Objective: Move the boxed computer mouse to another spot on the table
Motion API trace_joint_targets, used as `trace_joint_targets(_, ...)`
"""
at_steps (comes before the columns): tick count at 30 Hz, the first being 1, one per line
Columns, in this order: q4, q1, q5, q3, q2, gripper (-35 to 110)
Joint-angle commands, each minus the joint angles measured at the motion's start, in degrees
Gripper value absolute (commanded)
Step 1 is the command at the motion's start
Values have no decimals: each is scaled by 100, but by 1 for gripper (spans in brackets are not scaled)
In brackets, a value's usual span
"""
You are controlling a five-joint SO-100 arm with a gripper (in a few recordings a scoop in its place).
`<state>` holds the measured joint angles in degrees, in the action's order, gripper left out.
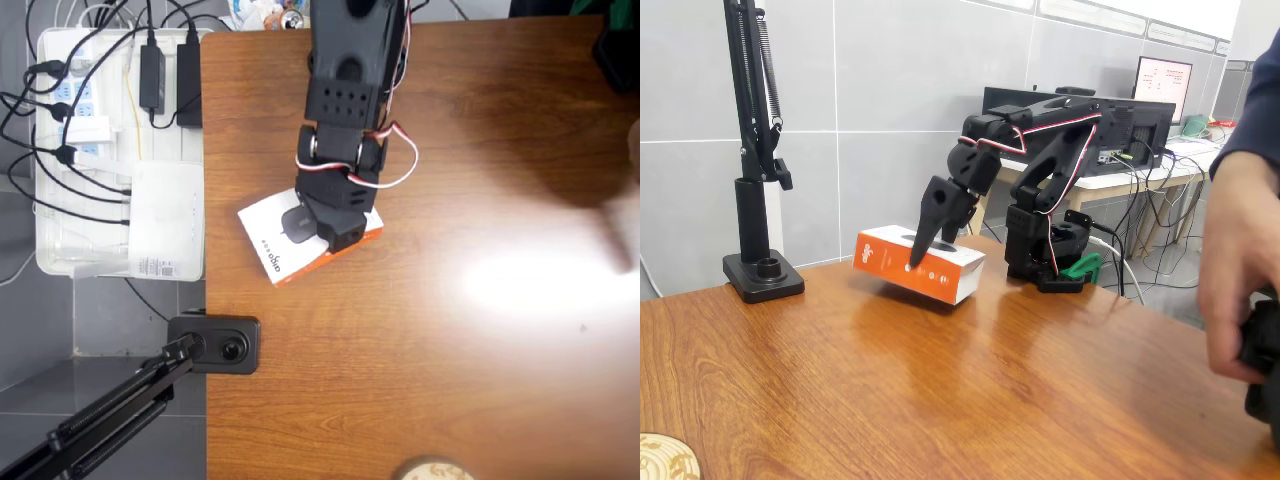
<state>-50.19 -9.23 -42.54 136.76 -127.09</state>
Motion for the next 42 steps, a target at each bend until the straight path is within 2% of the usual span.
trace_joint_targets(1,-9,-26,18,-422,510,0)
trace_joint_targets(7,26,-176,176,-940,1327,0)
trace_joint_targets(9,97,-202,290,-1020,1397,6)
trace_joint_targets(11,325,-211,308,-1055,1397,29)
trace_joint_targets(15,624,-62,299,-1380,1731,100)
trace_joint_targets(16,510,-26,272,-1564,1872,104)
trace_joint_targets(21,158,-105,448,-1969,1740,101)
trace_joint_targets(25,-158,-149,501,-2136,1415,81)
trace_joint_targets(27,-220,-185,545,-2145,1072,60)
trace_joint_targets(29,-404,-255,809,-2180,580,21)
trace_joint_targets(30,-413,-272,765,-2197,316,7)
trace_joint_targets(31,-281,-211,606,-2276,149,0)
trace_joint_targets(32,-18,-53,202,-2487,141,0)
trace_joint_targets(35,1415,413,-70,-3445,387,0)
trace_joint_targets(38,3938,615,-729,-3990,800,0)
trace_joint_targets(39,4764,659,-650,-4210,1020,0)
trace_joint_targets(42,8569,782,-158,-4377,1890,0)
